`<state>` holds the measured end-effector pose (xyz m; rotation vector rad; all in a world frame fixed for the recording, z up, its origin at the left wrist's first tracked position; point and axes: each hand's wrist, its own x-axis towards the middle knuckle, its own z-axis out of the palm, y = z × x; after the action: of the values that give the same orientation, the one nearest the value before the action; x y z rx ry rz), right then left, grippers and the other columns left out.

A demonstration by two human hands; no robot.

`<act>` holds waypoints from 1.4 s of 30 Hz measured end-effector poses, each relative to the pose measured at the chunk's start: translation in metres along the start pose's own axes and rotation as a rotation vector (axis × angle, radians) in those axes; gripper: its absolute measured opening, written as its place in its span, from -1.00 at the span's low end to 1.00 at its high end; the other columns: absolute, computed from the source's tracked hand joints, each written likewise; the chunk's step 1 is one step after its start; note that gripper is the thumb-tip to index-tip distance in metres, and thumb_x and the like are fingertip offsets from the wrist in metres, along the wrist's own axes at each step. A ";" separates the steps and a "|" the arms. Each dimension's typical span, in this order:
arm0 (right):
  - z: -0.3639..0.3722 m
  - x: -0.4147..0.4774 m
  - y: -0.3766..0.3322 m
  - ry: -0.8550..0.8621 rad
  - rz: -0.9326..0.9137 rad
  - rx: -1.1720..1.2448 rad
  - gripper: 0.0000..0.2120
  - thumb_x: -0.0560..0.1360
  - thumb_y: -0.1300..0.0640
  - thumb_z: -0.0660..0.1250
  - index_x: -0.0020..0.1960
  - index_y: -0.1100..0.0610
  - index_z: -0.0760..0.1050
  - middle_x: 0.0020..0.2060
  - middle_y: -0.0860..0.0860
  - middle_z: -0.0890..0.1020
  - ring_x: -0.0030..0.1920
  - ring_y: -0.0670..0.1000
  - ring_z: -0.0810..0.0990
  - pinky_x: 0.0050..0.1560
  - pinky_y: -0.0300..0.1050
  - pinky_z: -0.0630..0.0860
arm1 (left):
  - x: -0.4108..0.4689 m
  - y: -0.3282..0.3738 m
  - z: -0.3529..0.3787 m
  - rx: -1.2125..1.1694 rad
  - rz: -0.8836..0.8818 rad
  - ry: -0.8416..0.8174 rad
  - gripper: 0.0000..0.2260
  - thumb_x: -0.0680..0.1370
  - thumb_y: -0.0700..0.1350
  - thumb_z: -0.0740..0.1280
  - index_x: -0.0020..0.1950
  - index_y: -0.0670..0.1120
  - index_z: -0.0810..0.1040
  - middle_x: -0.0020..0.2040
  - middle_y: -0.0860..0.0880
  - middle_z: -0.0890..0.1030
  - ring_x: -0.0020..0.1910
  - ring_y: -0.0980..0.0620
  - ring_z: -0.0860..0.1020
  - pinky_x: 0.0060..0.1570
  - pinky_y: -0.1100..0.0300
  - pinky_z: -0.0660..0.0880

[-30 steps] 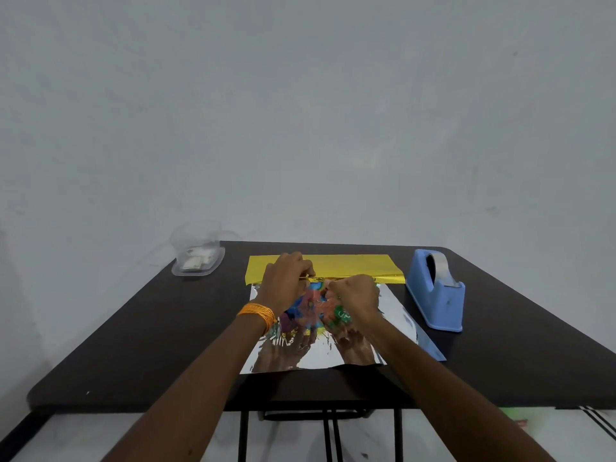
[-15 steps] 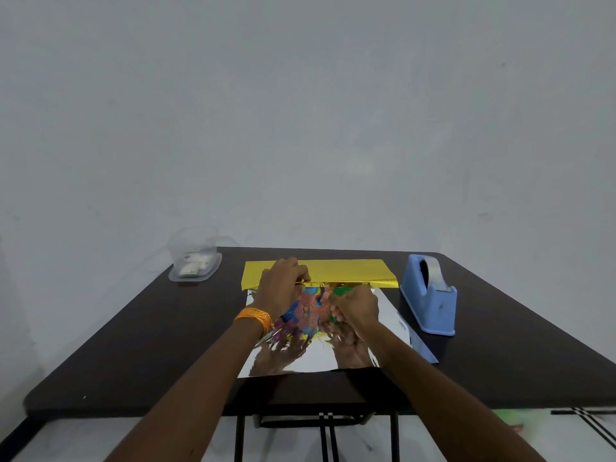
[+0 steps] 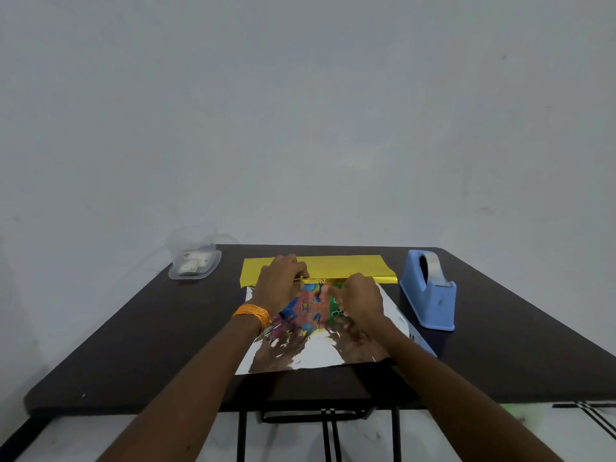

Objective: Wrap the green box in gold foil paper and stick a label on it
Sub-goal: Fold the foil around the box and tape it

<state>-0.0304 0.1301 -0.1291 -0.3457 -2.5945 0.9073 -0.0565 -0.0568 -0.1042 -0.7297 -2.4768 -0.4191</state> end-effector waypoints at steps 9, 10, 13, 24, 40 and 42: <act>-0.007 -0.004 0.015 -0.088 -0.026 -0.033 -0.65 0.44 0.00 0.51 -0.39 0.11 0.46 -0.49 -0.06 0.52 -0.45 -0.06 0.49 -0.36 -0.20 0.40 | 0.000 0.001 -0.002 0.038 -0.006 -0.043 -0.79 0.50 -0.22 0.40 0.11 -0.01 0.57 0.06 0.00 0.50 0.07 -0.06 0.45 -0.05 0.06 0.37; -0.013 -0.006 0.017 -0.103 -0.053 -0.047 -0.60 0.42 0.01 0.53 -0.44 0.09 0.41 -0.56 -0.09 0.46 -0.52 -0.11 0.42 -0.41 -0.23 0.32 | 0.001 0.001 -0.003 0.048 -0.009 -0.052 -0.78 0.49 -0.21 0.41 0.11 -0.01 0.56 0.06 0.00 0.49 0.07 -0.06 0.45 -0.07 0.06 0.36; -0.032 -0.010 0.023 -0.128 -0.154 -0.063 -0.55 0.39 0.03 0.54 -0.50 0.17 0.39 -0.64 -0.05 0.37 -0.59 -0.09 0.31 -0.40 -0.23 0.29 | 0.004 0.003 -0.004 0.147 -0.002 -0.070 -0.74 0.46 -0.07 0.44 0.12 0.01 0.51 0.08 0.00 0.46 0.10 -0.08 0.44 -0.06 0.04 0.35; -0.145 -0.003 0.079 0.353 0.017 0.021 -0.63 0.49 0.12 0.35 -0.47 0.15 0.41 -0.53 0.04 0.48 -0.44 0.11 0.47 -0.41 -0.11 0.42 | 0.014 0.112 0.025 -0.363 0.043 0.008 -0.74 0.52 0.03 0.41 0.14 -0.06 0.58 -0.02 -0.02 0.56 -0.02 -0.01 0.52 -0.04 0.07 0.46; -0.160 0.014 0.100 0.068 0.379 0.584 -0.84 0.42 0.27 0.52 -0.19 0.27 0.55 -0.35 0.11 0.55 -0.49 -0.06 0.43 -0.62 -0.27 0.31 | 0.043 0.201 0.085 -0.595 -0.022 -0.101 -0.70 0.44 0.03 0.51 -0.09 -0.20 0.61 -0.15 -0.13 0.59 -0.17 -0.10 0.55 -0.12 -0.03 0.51; -0.161 0.017 0.096 0.096 0.361 0.522 -0.79 0.42 0.22 0.54 -0.29 0.23 0.53 -0.39 0.08 0.52 -0.49 -0.05 0.39 -0.54 -0.22 0.30 | 0.045 0.201 0.086 -0.618 -0.024 -0.102 -0.72 0.43 0.02 0.52 -0.12 -0.19 0.61 -0.19 -0.11 0.60 -0.19 -0.10 0.55 -0.13 -0.03 0.51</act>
<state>0.0325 0.2975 -0.0695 -0.6943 -2.1340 1.5953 -0.0073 0.1598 -0.1208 -0.9727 -2.4552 -1.2125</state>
